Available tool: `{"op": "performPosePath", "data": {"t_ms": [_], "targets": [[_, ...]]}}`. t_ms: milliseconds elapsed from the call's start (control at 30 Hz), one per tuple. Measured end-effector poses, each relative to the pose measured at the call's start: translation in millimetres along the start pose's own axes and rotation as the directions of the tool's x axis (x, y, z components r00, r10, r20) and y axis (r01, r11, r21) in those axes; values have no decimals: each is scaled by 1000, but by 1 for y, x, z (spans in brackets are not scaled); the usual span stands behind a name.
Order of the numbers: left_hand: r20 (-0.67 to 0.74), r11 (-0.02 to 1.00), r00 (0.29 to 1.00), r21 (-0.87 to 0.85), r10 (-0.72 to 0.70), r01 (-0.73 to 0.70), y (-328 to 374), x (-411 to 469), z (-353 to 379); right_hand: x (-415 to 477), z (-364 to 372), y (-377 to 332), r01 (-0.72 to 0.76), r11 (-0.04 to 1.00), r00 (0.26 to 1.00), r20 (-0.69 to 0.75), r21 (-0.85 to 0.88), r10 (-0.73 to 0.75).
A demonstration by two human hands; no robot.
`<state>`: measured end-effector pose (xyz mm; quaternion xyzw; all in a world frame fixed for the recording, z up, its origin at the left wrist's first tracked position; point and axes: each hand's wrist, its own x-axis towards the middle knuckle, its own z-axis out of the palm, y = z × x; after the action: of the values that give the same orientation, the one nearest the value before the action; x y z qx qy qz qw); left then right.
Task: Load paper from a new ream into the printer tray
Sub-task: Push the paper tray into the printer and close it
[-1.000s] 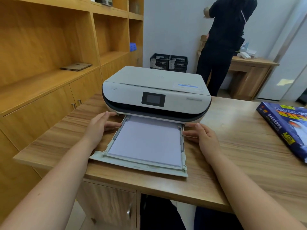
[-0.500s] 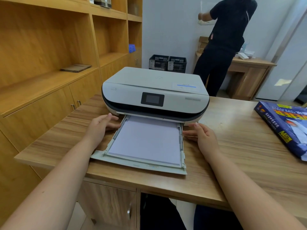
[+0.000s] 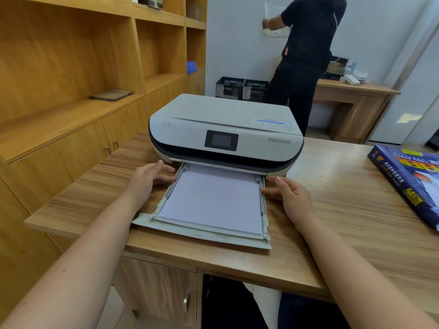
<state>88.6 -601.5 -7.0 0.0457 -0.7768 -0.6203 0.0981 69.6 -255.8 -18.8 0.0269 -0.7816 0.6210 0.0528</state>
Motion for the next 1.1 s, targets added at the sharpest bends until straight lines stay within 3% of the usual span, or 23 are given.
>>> {"op": "performPosePath", "data": {"t_ms": [367,667,867,1000,1100], "targets": [[31,999,999,12,-33,33,2,1,-1,-5,0,-1,58,997,995,90,-51,-53],[-8,999,999,-17,31,-31,1,-2,0,-4,2,-1,127,980,992,9,-152,-127],[-195,976,977,-214,-89,46,9,-3,-4,-3,3,3,330,846,942,211,-420,-262],[-108,973,983,-192,-147,125,21,-11,-2,-5,4,0,354,798,924,312,-488,-220],[-14,995,995,-7,-98,98,26,-20,1,-12,5,-9,324,817,921,355,-477,-158]]}}
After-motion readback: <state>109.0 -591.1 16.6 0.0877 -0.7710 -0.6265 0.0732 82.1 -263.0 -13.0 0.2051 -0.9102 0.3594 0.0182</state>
